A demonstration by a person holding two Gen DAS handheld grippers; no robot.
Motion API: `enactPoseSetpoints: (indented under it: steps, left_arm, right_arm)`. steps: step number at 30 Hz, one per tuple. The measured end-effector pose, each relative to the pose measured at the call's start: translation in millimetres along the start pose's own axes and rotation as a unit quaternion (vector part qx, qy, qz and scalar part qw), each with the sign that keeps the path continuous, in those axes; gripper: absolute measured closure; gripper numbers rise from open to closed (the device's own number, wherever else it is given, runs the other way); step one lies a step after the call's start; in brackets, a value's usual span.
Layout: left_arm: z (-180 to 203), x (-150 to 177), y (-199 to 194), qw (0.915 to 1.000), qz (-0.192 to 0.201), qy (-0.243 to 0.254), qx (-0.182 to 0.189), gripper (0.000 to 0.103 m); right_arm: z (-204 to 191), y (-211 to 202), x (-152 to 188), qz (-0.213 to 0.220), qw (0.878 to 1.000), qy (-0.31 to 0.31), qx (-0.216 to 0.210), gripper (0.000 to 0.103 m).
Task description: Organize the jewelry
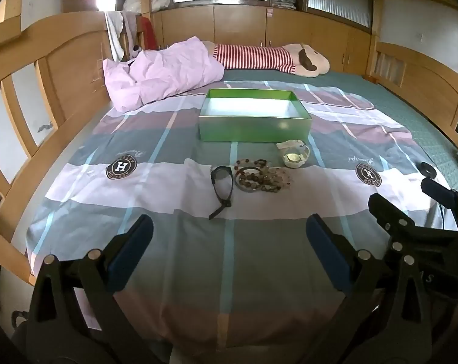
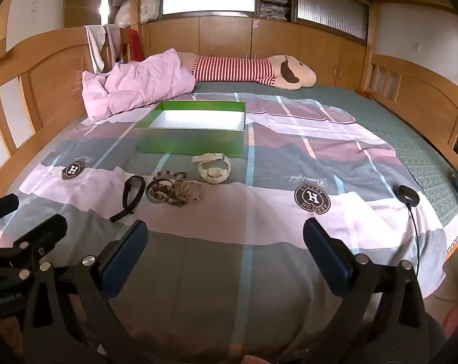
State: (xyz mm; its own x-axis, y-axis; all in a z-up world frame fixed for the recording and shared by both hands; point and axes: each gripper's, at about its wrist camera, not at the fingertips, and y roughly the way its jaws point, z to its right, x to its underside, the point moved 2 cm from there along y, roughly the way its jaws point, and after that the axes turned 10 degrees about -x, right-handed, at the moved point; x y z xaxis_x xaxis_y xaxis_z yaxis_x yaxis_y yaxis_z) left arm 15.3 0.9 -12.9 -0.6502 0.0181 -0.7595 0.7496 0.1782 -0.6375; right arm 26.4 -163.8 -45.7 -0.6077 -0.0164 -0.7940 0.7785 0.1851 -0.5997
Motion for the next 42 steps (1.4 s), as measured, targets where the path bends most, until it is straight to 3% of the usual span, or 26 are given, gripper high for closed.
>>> enactPoseSetpoints:
  steps: [42]
  left_arm:
    - [-12,-1,2,1.0000,-0.002,-0.007,0.002,0.004]
  right_arm:
    - [4,-5,-3,0.011,1.000,0.003,0.002,0.002]
